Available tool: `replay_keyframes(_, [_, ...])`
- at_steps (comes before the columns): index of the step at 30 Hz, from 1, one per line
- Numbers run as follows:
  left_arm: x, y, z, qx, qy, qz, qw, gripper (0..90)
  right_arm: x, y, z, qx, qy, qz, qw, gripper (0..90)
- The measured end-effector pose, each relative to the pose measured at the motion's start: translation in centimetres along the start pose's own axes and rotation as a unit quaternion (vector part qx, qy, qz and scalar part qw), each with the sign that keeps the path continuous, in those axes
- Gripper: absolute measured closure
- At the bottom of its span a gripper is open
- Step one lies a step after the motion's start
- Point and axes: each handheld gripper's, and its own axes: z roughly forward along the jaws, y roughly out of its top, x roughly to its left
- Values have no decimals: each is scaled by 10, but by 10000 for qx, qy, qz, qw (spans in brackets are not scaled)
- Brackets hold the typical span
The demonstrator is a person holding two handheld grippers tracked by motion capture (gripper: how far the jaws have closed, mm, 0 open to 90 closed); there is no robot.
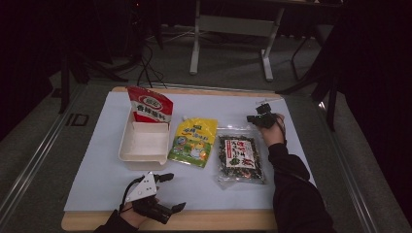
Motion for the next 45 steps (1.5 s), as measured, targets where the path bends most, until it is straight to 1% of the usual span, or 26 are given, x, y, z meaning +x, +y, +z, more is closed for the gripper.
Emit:
replay_keyframes(3, [0,0,0,6,-3,-5,10000,29,-1,1,5,80,8,66,9999,900])
replay_keyframes(5, [0,0,0,0,-9,1,10000,29,0,0,9,179,-16,44,9998,900])
replay_keyframes(6, [0,0,0,0,-9,1,10000,29,0,0,9,179,-16,44,9998,900])
replay_keyframes(8, [0,0,-1,0,-1,-14,10000,29,2,-2,13,292,45,42,9996,900])
replay_keyframes(10, [0,0,-1,-2,3,-11,10000,30,4,-4,13,328,97,34,9994,900])
replay_keyframes(11, [0,0,-1,-7,-2,-16,10000,29,5,-5,12,354,156,57,9992,900])
replay_keyframes(12, [0,0,-1,-5,-7,-16,10000,30,6,-5,11,350,206,30,9992,900])
replay_keyframes(15, [0,0,0,7,-5,0,10000,29,7,-6,10,376,225,30,9990,900])
replay_keyframes(16, [0,0,0,3,-7,-6,10000,29,10,-11,11,540,221,-79,9983,900])
replay_keyframes(19, [-1,0,0,4,-7,-2,10000,30,11,-14,10,520,235,-68,9983,900])
replay_keyframes(23, [-1,0,0,10,-13,4,10000,30,17,-24,5,500,313,-144,9982,900])
replay_keyframes(25, [-1,0,0,9,-18,-2,10000,30,19,-26,3,503,300,-155,9982,900])
replay_keyframes(26, [-1,0,0,9,-16,4,10000,29,23,-33,-3,479,319,-210,9981,900])
replay_keyframes(28, [-2,1,1,5,-19,23,10000,30,23,-35,-4,481,320,-223,9981,900])
replay_keyframes(29, [-2,1,1,5,-16,26,10000,30,26,-41,-9,483,352,-287,9978,900])
replay_keyframes(31, [-2,1,1,5,-20,24,10000,29,27,-46,-13,510,382,-296,9975,900])
replay_keyframes(36, [-3,2,1,4,-25,42,10000,30,33,-57,-26,453,490,-338,9972,900])
replay_keyframes(37, [-3,2,1,-1,-31,37,10000,29,34,-60,-28,475,497,-374,9969,900])
replay_keyframes(39, [-3,2,1,3,-33,48,10000,29,37,-64,-31,492,549,-365,9966,900])
replay_keyframes(41, [-4,2,2,6,-43,54,10000,30,39,-66,-35,433,513,-422,9969,900])
replay_keyframes(43, [-3,2,2,10,-38,57,10000,29,38,-65,-38,385,515,-416,9971,899])
replay_keyframes(44, [-4,2,2,10,-36,59,10000,29,37,-64,-41,329,494,-379,9975,898])
replay_keyframes(45, [-4,2,2,12,-42,58,10000,30,34,-60,-51,198,446,-348,9982,884])
